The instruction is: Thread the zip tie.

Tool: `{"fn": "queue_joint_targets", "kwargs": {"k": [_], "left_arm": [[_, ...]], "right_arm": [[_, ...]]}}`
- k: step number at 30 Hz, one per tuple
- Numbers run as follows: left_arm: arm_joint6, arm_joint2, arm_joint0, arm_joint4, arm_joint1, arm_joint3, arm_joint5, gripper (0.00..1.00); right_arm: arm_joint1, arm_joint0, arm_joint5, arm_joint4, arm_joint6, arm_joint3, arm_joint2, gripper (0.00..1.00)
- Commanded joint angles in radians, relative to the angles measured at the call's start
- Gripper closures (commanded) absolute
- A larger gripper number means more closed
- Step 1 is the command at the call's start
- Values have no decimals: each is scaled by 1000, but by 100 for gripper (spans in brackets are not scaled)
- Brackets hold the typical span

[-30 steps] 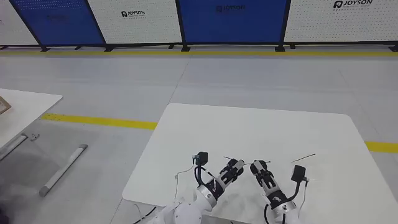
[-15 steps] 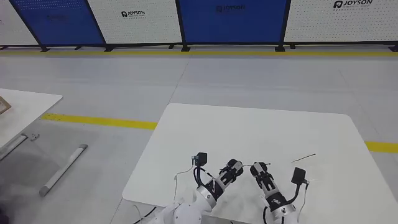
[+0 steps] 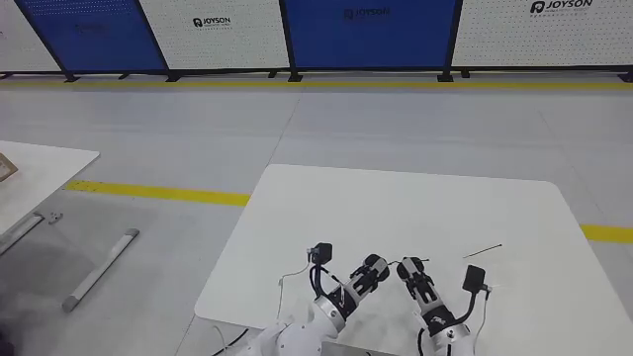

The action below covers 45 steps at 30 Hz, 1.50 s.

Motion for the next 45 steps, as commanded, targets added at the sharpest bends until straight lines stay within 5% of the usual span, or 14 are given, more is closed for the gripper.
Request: {"fn": "queue_joint_targets", "kwargs": {"k": [1,8,16,45], "left_arm": [[18,-2,0,25,0,-1,6,100],[67,13,-3,161,-1,6,54,100],[18,7,0,291,8,-19,122,100],[7,-15,22,250,5,-43,147,100]], "right_arm": [[0,-4,5,-5,-2,-7,0,100],[1,-21,27,-31,-16,-33,9,100],[-1,-14,96,-60,-4,-42,-3,100],[-9,-9,82,-132,-107,-26,-10,100]]}}
